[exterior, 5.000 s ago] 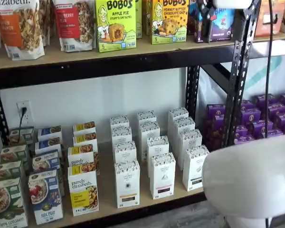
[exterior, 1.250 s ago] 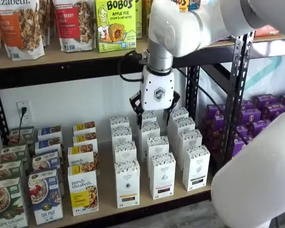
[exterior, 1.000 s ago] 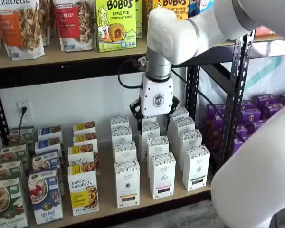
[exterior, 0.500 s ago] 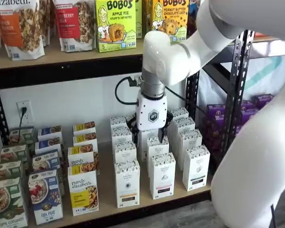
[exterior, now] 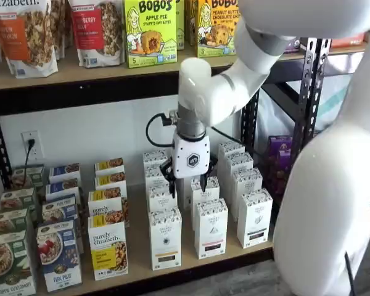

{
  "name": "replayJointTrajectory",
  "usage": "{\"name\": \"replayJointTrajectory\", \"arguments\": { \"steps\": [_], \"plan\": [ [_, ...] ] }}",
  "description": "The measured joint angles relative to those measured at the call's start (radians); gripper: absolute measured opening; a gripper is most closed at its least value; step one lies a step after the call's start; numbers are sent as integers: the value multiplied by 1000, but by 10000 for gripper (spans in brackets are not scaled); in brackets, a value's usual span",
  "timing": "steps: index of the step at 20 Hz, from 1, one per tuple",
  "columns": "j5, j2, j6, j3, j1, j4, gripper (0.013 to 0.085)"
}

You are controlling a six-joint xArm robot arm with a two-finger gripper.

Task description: Pick up the white box with a yellow strip in the middle, on the bottom shelf, the fourth box from the left

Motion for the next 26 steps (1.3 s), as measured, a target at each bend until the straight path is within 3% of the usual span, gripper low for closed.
{"name": "replayJointTrajectory", "arguments": {
  "steps": [5, 7, 12, 15, 20, 26],
  "plan": [
    [-56, 96, -39, -50, -12, 32, 850],
    [-77, 134, -88, -69, -17, 81, 850],
    [-81, 247, -38, -151, -42, -1, 850],
    [-108, 303, -57, -185, -50, 10, 850],
    [-158, 421, -23, -261, -64, -42, 850],
    [-208, 522, -15, -324, -68, -55, 850]
  ]
}}
